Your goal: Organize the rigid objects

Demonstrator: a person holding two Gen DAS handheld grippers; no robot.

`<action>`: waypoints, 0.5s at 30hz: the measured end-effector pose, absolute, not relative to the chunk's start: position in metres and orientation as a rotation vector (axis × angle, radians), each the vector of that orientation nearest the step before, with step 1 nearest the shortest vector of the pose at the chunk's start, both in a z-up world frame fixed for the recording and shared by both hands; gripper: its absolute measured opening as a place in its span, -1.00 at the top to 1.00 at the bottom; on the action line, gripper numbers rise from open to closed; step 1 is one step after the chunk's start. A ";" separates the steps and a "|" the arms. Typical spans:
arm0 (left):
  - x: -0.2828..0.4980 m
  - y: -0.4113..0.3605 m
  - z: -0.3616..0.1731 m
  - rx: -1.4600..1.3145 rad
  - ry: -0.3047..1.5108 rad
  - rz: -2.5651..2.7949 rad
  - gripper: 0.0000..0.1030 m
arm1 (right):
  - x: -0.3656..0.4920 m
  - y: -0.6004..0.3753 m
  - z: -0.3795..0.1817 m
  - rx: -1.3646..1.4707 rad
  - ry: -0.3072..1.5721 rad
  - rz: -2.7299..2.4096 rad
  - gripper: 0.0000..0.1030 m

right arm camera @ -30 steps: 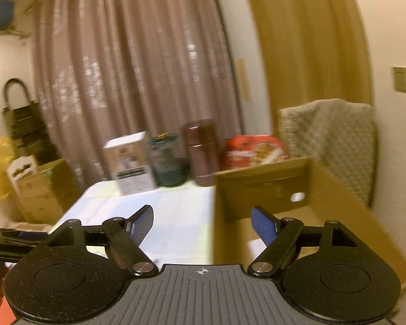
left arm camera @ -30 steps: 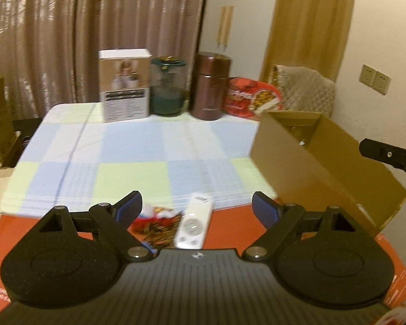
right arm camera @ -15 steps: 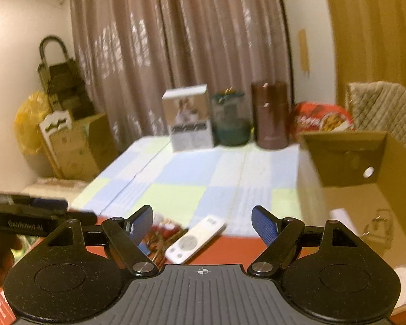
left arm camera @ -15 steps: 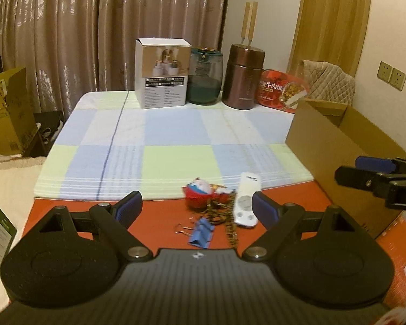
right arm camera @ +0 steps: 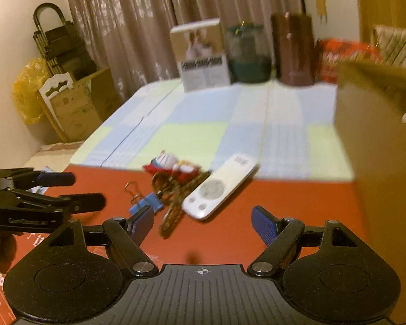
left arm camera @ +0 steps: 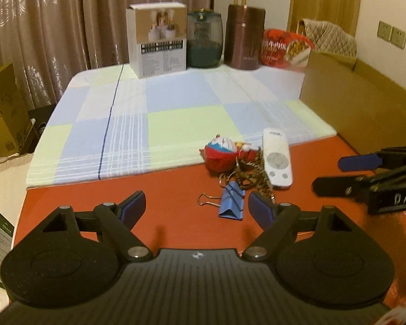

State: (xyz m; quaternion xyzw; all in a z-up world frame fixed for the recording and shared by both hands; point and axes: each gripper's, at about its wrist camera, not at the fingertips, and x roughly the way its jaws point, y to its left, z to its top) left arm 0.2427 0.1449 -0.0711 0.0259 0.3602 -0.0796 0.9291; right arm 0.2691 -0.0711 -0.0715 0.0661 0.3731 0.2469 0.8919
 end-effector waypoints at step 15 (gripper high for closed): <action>0.260 0.165 -0.079 0.010 0.746 -0.134 -0.43 | 0.298 -0.022 -0.108 0.123 0.832 0.573 0.45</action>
